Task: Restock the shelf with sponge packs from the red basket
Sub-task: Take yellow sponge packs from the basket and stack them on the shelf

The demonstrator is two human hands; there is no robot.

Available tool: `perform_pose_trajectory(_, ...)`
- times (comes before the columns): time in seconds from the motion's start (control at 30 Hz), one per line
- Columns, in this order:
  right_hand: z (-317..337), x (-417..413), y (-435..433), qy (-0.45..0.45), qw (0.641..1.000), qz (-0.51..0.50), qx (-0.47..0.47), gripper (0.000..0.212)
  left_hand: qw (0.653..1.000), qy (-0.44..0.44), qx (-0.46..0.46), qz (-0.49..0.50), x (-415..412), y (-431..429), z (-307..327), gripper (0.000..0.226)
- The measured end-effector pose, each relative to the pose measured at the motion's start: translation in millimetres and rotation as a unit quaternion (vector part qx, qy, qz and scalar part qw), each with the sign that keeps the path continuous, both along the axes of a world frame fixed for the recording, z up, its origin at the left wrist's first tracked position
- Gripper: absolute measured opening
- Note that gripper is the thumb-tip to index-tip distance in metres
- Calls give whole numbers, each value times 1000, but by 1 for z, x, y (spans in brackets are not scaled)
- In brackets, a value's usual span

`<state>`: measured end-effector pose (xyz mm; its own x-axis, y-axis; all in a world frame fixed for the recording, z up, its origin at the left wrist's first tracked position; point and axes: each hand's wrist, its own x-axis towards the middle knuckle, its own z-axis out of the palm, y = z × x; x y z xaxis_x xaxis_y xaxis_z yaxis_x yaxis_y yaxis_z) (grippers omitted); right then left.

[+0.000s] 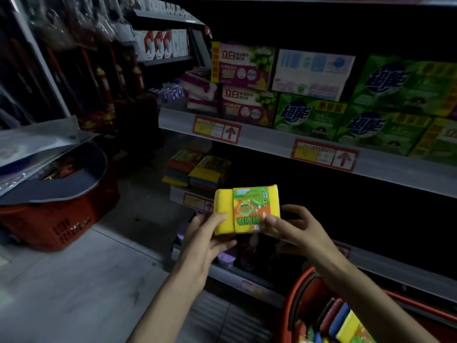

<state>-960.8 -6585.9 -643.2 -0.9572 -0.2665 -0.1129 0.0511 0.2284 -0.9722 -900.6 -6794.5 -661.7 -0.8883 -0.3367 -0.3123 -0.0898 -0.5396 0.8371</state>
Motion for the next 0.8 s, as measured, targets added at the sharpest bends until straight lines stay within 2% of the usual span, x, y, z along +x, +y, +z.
perform_pose_trajectory(0.07,-2,5,-6,-45,996,-8,-73,83,999,3,43,-26,1,6,-1,27)
perform_pose_trajectory(0.2,-2,11,-19,-46,989,-43,-134,76,995,10,54,-78,3,13,-5,43)
perform_pose_trajectory(0.3,-3,6,-23,-86,972,-74,-205,76,994,8,29,-102,5,15,-11,61)
perform_pose_trajectory(0.37,-3,4,-24,-94,968,-76,-221,74,993,2,-11,-116,6,16,-12,70)
perform_pose_trajectory(0.47,-1,0,-26,-84,969,-95,-213,66,994,4,-25,-104,6,16,-11,60)
perform_pose_trajectory(0.6,-6,-8,-29,-69,972,-121,-190,68,995,20,-77,-57,1,12,-8,46)
perform_pose_trajectory(0.7,-6,-8,-37,-57,972,-135,-186,64,996,38,-73,-19,-3,13,-8,30)
perform_pose_trajectory(0.8,-12,-5,-49,-26,970,-176,-165,43,994,29,-106,26,-10,12,-10,25)
